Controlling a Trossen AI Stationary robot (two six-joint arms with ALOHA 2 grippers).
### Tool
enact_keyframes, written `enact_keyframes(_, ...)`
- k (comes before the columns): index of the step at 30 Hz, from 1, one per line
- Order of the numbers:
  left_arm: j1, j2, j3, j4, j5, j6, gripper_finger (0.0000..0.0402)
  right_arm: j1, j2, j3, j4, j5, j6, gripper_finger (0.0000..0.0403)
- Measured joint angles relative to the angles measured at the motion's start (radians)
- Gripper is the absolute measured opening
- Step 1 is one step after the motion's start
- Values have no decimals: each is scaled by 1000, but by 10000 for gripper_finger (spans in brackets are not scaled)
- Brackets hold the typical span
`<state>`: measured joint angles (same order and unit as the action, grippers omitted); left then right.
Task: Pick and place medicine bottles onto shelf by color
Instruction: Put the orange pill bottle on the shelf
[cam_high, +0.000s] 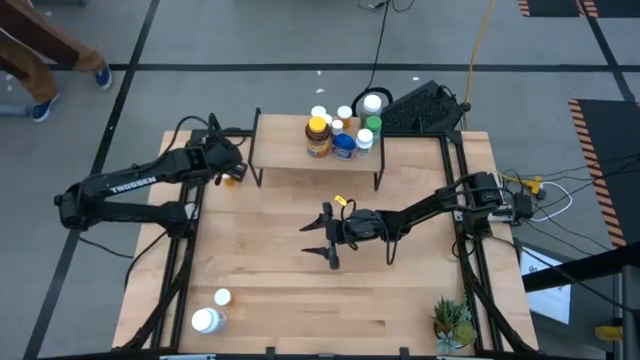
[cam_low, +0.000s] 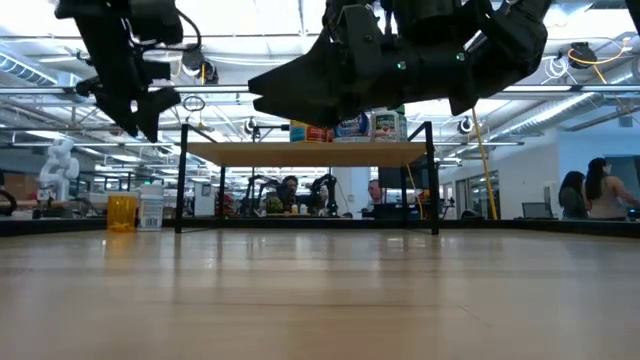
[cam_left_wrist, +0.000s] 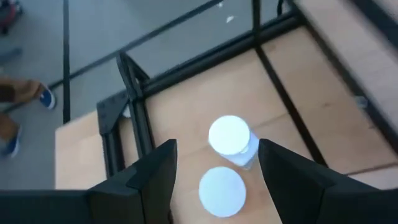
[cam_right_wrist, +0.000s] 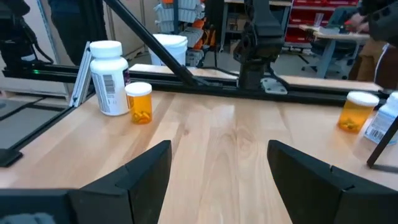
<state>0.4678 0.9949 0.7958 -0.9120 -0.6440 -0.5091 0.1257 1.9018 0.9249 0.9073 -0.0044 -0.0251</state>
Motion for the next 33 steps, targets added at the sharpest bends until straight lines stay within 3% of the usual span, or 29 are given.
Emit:
enact_keyframes(4, 80, 36, -31, 74, 57, 1, 230, 0, 0, 0, -18, 0, 17, 258)
enact_keyframes(15, 291, 85, -149, 357, 344, 117, 230, -1, 0, 0, -43, 0, 17, 258)
enact_keyframes(23, 300, 64, -151, 358, 369, 162, 230, -9, 0, 0, -67, 1, 16, 258)
enact_keyframes(33, 202, 32, -149, 437, 443, 248, 230, -15, 0, 0, -68, 2, 18, 258)
